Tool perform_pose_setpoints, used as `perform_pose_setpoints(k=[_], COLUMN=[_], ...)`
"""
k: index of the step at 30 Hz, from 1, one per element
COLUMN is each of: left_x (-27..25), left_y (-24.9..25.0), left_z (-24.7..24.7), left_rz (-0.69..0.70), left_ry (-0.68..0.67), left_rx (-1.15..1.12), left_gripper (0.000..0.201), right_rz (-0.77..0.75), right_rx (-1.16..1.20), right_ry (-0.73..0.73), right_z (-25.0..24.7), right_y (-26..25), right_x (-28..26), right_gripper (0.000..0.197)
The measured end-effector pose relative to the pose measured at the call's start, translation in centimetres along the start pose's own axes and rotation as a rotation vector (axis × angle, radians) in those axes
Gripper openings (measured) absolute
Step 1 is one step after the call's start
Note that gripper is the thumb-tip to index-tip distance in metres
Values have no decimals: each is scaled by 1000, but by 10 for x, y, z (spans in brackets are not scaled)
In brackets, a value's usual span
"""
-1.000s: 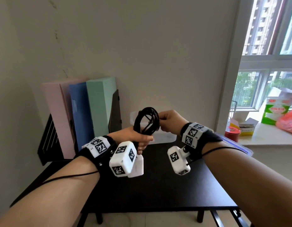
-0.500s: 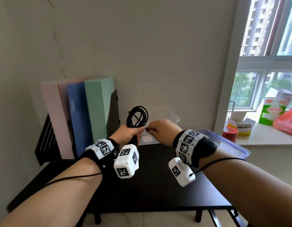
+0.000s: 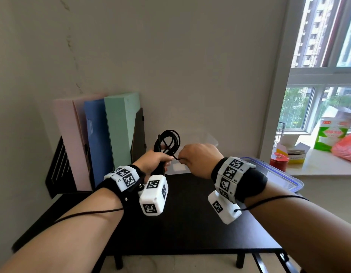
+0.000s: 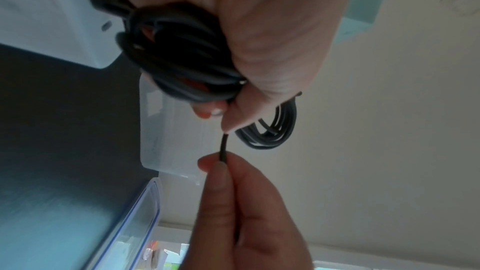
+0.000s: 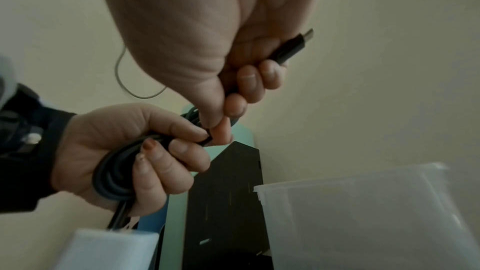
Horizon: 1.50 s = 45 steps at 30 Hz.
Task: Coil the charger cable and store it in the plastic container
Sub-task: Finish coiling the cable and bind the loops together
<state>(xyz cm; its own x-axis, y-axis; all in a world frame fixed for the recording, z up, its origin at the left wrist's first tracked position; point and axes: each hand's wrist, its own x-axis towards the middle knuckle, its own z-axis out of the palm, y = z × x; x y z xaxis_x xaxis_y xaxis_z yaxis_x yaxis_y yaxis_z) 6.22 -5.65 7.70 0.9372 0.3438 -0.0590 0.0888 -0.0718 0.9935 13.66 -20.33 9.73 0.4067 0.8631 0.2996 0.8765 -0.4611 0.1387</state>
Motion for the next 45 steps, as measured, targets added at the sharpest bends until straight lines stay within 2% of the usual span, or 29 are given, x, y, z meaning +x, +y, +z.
perform_pose_setpoints(k=[3,6,10,17,20,25,26,28,31,35,39,45], left_x=[3,3,3,4,5,3,1,-2,-5,-12,-18,-17], left_y=[-4,-3,-3,-9,-15,-15,-13,-10,-6,-5,3,9], left_z=[-4,-4,1,-1,5,17,20,24,25,21,23,23], left_rz=[-67,-53,-48,-132,-85,2,15,22,-15,-58,38,213], left_ry=[-20,-24,17,31,91,48,22,-33,-119,-248,-315,-282], left_rx=[22,7,23,124,228,244,253,320,436,584,594,630], left_gripper=[25,29,26,23,13,13,8,16,14,16,22,17], right_rz=[-5,58,174,113,162,169,158,115,68,64,86,276], right_rx=[2,94,349,432,649,952,953,882,813,735,816,1002], right_ry=[-34,-66,69,131,115,120,114,92,72,119,175,222], right_z=[1,4,8,-2,-8,-12,-14,-19,-25,-31,-30,-7], right_y=[0,2,1,-1,1,-3,-4,-6,-4,5,11,28], right_x=[0,0,-3,-3,0,7,8,11,12,16,18,17], right_gripper=[24,25,28,12,4,3,2,2,2,17,19,22])
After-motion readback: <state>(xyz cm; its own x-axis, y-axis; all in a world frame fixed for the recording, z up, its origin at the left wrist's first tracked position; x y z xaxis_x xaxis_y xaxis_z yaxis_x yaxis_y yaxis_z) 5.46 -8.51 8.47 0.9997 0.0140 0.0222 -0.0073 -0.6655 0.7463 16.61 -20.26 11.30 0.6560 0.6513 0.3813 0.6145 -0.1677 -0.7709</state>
